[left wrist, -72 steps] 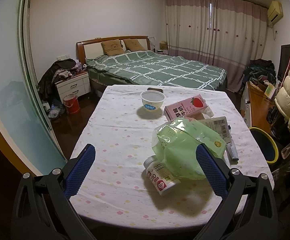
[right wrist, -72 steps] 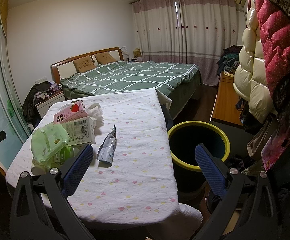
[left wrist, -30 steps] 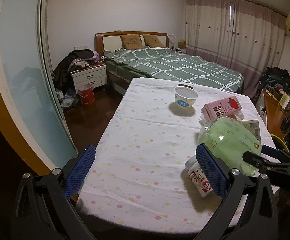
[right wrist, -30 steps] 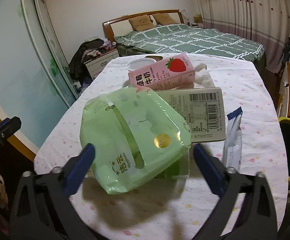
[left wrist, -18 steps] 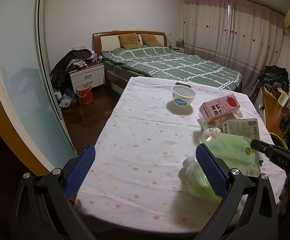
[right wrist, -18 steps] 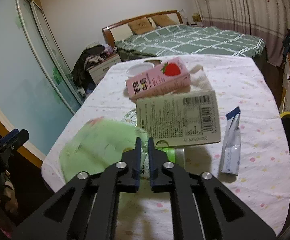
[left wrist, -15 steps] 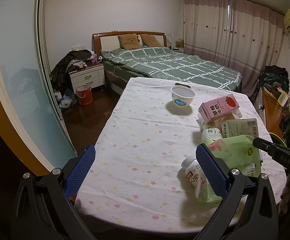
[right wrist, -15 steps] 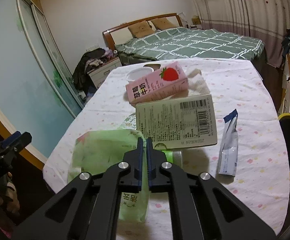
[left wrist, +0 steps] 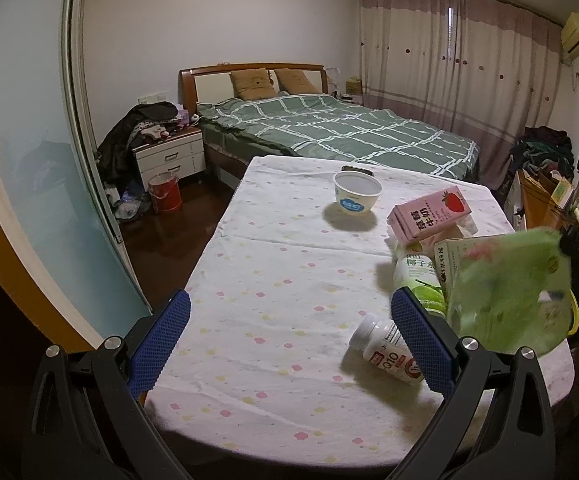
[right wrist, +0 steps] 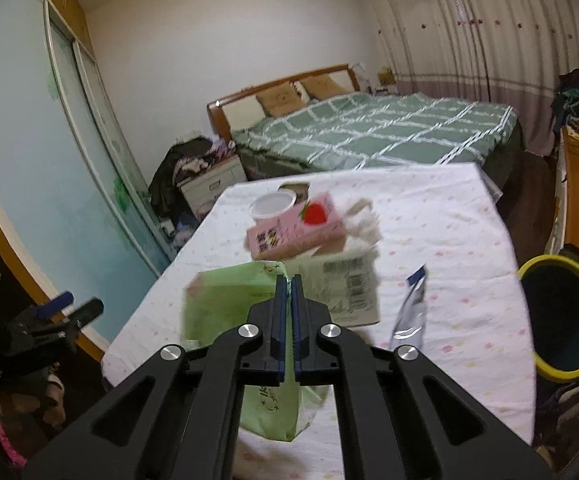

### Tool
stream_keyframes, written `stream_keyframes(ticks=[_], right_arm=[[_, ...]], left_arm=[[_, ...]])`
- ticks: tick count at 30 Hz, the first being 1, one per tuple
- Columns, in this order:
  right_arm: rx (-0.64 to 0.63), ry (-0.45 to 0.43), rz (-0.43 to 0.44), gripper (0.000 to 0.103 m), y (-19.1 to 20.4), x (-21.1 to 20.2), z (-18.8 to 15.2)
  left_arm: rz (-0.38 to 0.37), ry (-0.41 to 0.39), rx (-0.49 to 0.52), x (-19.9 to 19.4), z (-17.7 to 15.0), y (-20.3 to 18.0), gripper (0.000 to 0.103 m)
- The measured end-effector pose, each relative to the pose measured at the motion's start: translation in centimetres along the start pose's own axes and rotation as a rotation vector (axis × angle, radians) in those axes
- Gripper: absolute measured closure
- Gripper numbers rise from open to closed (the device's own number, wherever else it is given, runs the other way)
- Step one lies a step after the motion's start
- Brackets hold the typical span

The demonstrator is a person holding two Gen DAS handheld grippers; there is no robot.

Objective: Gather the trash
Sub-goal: 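Carry the green bag with the right gripper into the yellow-rimmed bin and release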

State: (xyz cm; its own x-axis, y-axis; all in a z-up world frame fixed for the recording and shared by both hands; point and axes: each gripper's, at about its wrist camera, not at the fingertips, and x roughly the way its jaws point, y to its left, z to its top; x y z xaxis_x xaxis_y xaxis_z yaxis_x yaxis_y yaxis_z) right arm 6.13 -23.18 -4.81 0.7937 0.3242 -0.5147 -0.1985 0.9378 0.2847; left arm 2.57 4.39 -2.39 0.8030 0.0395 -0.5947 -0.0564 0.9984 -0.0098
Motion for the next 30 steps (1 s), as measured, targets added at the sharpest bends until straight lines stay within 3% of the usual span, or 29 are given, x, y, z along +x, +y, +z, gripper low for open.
stream_keyframes(ticks=[16, 22, 30], right_arm=[[0.136, -0.213, -0.184, 0.101, -8.6, -8.3, 3.6], [0.189, -0.274, -0.325, 0.101, -13.0, -10.6, 4.5], [0.288, -0.226, -0.508, 0.101, -21.6, -9.2, 3.7]], left_arm=[[-0.026, 0.005, 0.041, 0.4, 0.2, -2.4, 0.004], [-0.046, 0.004, 0.067, 0.7, 0.4, -4.0, 0.004], [-0.083, -0.004, 0.098, 1.1, 1.0, -6.4, 0.004]])
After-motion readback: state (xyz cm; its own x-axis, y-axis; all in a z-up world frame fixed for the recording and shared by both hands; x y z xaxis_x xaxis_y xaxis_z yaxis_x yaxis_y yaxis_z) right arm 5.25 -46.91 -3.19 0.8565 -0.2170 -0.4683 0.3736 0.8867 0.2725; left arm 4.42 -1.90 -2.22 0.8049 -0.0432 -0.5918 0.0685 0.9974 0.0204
